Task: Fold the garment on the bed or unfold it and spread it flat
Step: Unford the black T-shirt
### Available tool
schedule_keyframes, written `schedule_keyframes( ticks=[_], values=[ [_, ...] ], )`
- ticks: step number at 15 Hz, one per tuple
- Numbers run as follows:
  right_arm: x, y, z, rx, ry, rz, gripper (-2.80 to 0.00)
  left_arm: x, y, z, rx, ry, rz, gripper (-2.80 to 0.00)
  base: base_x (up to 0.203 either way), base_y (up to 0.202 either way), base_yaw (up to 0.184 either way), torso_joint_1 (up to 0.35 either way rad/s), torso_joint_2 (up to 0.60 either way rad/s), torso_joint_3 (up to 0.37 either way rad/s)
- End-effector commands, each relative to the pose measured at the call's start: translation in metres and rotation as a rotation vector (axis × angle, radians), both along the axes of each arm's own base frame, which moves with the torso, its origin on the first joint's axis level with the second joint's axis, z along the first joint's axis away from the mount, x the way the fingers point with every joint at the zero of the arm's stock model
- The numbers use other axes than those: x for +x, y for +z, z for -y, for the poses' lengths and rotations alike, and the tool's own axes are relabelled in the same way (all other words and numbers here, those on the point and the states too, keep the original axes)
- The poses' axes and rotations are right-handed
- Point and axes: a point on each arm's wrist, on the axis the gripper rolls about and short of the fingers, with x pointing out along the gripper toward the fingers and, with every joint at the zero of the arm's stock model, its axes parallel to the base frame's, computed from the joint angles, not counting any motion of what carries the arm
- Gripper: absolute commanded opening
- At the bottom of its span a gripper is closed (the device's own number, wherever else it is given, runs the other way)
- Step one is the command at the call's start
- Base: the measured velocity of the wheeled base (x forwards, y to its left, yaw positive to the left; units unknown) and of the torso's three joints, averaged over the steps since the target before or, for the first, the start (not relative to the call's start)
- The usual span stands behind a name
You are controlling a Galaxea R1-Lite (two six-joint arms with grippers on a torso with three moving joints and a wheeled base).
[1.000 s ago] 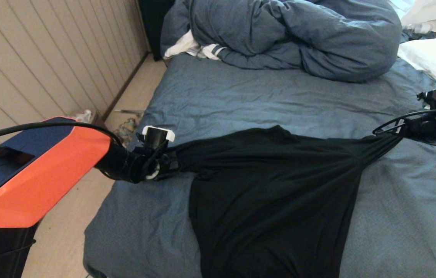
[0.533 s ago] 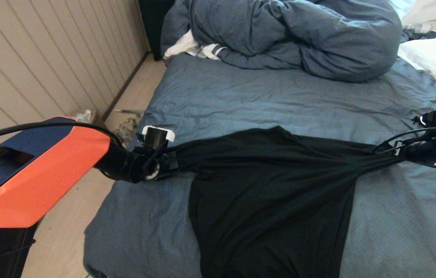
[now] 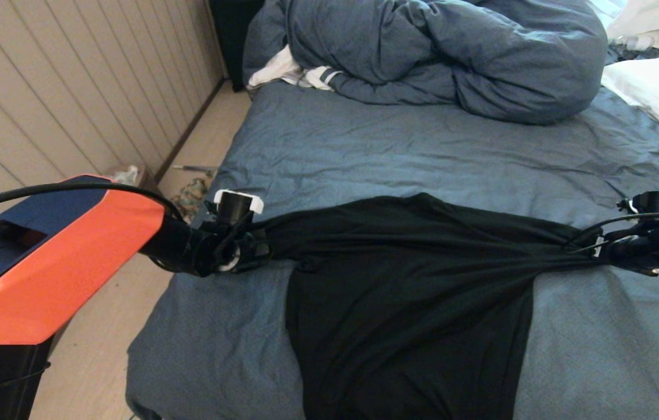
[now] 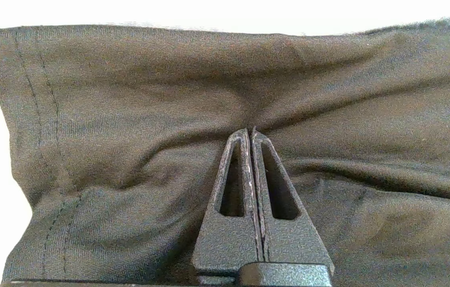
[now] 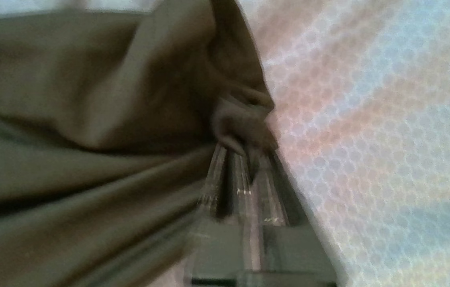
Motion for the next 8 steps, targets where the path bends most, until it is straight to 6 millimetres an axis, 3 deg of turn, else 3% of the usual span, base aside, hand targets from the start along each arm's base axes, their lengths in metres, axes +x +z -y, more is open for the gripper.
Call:
schedule_keyframes(
  ticks=[1, 8],
  values=[
    [-0.001, 0.001, -0.001, 0.002, 0.005, -0.001, 0.00, 0.000, 0.002, 0.000, -0.003, 0.002, 0.006, -2.80, 0.000, 0.000, 0.000, 0.000, 0.00, 0.000],
    [-0.022, 0.032, -0.012, 0.025, 0.053, 0.050, 0.00, -0.003, 0.008, -0.001, -0.006, 0.002, 0.012, -2.80, 0.000, 0.000, 0.000, 0.000, 0.00, 0.000]
  ],
)
